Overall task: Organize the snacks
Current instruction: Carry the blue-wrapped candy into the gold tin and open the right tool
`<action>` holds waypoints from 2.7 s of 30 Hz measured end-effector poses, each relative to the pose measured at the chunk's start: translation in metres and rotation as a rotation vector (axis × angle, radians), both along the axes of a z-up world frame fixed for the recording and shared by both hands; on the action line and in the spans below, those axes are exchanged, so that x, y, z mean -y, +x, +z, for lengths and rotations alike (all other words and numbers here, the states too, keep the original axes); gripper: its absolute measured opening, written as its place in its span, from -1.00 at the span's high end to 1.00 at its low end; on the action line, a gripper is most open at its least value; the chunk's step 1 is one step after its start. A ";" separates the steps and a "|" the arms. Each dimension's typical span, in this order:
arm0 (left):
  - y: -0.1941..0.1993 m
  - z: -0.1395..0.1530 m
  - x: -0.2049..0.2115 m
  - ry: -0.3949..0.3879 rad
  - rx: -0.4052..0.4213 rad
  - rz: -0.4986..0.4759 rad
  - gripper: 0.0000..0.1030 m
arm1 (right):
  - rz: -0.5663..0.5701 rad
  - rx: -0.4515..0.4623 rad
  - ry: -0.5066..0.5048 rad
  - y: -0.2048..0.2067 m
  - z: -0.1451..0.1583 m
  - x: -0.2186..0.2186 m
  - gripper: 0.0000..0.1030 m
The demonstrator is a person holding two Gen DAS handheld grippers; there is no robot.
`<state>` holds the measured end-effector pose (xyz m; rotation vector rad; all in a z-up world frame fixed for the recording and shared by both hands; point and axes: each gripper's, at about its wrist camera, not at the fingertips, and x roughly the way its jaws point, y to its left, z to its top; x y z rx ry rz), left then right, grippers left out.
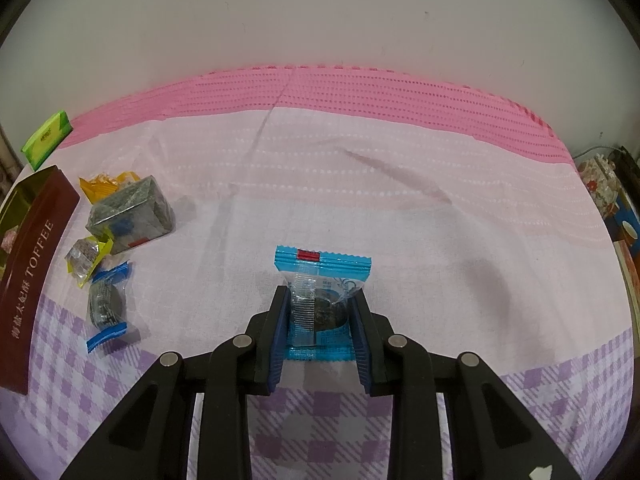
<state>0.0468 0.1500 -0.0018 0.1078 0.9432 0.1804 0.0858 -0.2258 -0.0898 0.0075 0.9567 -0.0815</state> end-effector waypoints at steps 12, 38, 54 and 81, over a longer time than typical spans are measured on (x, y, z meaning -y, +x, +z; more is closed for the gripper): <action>-0.017 0.001 -0.026 -0.007 0.020 0.062 -0.37 | -0.020 -0.016 0.010 0.000 0.012 -0.018 0.52; -0.031 -0.004 -0.088 -0.075 -0.002 0.239 -0.39 | 0.448 0.064 0.081 0.019 0.072 -0.254 0.52; -0.029 -0.009 -0.093 -0.091 -0.026 0.257 -0.39 | 0.503 0.003 0.053 0.036 0.048 -0.290 0.51; -0.028 -0.011 -0.088 -0.090 -0.034 0.241 -0.39 | 0.502 -0.002 0.079 0.032 0.042 -0.294 0.26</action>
